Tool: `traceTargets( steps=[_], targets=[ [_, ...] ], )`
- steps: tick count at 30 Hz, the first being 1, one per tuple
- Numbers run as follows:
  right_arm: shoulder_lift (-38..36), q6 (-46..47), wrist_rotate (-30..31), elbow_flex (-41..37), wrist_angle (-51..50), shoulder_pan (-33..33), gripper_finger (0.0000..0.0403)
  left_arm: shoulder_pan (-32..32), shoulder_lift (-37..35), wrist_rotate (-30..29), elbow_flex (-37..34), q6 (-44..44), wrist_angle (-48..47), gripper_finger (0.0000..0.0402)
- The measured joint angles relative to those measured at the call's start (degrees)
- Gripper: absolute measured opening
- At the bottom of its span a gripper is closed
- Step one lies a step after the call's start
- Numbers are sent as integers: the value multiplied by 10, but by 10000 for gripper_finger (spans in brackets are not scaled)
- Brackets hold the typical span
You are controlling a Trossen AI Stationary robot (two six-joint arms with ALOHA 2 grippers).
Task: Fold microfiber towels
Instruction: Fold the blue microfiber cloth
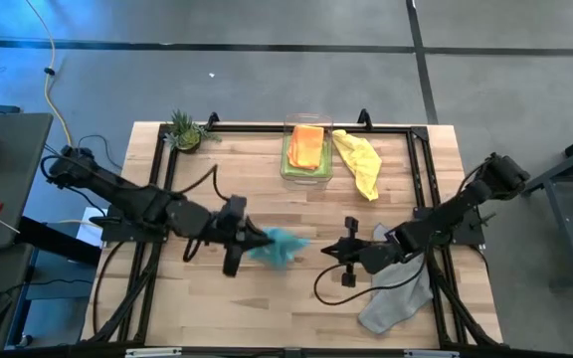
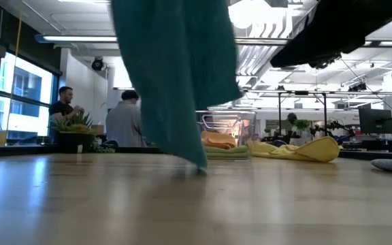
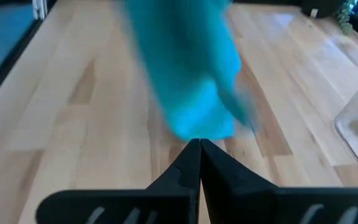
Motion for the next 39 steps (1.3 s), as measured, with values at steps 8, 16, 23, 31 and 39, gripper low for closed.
traceTargets(
  steps=[8,16,23,31,39],
  targets=[
    [-43,0,-7,0,-34,0,0,-49,43,8,80,11,-21,0],
    [-53,30,-31,0,-54,-2,0,-23,16,-86,59,-40,-234,0],
    [-48,57,-36,0,-63,-13,4,2,-7,-90,-50,-78,-273,0],
    [37,118,-125,0,15,-68,78,12,-15,-106,-116,-79,-275,0],
    [163,147,-167,6,137,-107,150,9,-15,-111,-116,-66,-273,0]
  ],
)
